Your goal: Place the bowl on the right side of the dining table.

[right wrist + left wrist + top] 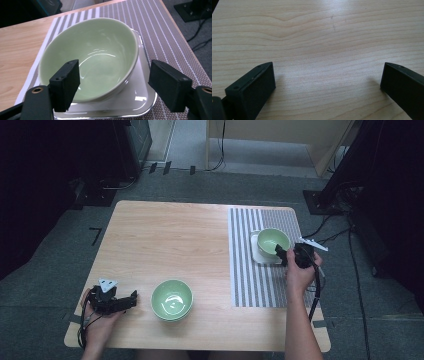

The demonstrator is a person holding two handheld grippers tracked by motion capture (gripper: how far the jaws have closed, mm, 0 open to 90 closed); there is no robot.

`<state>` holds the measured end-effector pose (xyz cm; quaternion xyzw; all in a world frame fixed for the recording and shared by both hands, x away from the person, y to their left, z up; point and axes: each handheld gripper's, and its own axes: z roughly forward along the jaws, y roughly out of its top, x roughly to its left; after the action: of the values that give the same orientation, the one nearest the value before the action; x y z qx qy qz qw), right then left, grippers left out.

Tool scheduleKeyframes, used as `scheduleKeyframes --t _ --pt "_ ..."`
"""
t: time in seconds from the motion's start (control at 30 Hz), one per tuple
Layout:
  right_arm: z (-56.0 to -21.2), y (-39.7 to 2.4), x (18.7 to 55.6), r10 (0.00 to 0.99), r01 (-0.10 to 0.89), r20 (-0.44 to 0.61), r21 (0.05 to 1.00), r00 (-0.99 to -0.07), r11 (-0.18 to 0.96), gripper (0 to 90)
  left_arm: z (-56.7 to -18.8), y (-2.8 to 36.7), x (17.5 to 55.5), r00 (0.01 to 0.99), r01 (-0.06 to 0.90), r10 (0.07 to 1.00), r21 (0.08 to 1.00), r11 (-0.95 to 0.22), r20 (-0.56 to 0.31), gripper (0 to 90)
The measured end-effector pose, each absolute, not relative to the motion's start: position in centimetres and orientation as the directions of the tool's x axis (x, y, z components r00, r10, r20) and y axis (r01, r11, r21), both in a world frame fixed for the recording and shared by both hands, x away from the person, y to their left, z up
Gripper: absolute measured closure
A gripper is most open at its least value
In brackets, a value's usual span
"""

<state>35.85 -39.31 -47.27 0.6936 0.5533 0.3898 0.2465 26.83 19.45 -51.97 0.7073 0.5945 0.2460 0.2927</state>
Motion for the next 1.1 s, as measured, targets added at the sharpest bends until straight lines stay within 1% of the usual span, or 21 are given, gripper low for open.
scheduleKeyframes --t 0.07,0.23,0.33,0.43,0.53,0.9,1.1 --pt "-47.2 -39.2 35.6 0.96 0.57 0.271 0.779 0.072 -0.262 22.9 -52.0 19.4 26.8 0.172 0.697 0.985 0.707 -0.121 -0.001 0.0" --pt "-47.0 -38.9 34.9 0.974 0.565 0.22 0.797 0.055 -0.212 20.9 -52.0 19.5 26.8 0.172 0.697 0.985 0.706 -0.122 0.001 0.0" --pt "-46.9 -38.9 34.5 0.969 0.559 0.242 0.798 0.046 -0.226 19.9 -52.0 19.4 26.8 0.171 0.696 0.985 0.708 -0.12 -0.001 0.0" --pt "-46.9 -38.7 34.0 0.97 0.557 0.24 0.802 0.035 -0.218 19.8 -52.0 19.5 26.8 0.172 0.697 0.985 0.707 -0.122 0.001 0.0" --pt "-46.9 -38.6 33.6 0.976 0.557 0.215 0.806 0.036 -0.198 19.8 -52.0 19.4 26.8 0.171 0.696 0.985 0.708 -0.121 0.0 0.0" --pt "-46.9 -38.5 32.1 0.977 0.55 0.213 0.813 0.019 -0.188 19.7 -52.0 19.4 26.8 0.171 0.697 0.985 0.707 -0.121 0.0 0.0" --pt "-47.3 -38.6 31.3 0.981 0.551 0.196 0.817 0.013 -0.17 19.7 -52.0 19.5 26.8 0.173 0.697 0.985 0.706 -0.123 0.001 0.0"
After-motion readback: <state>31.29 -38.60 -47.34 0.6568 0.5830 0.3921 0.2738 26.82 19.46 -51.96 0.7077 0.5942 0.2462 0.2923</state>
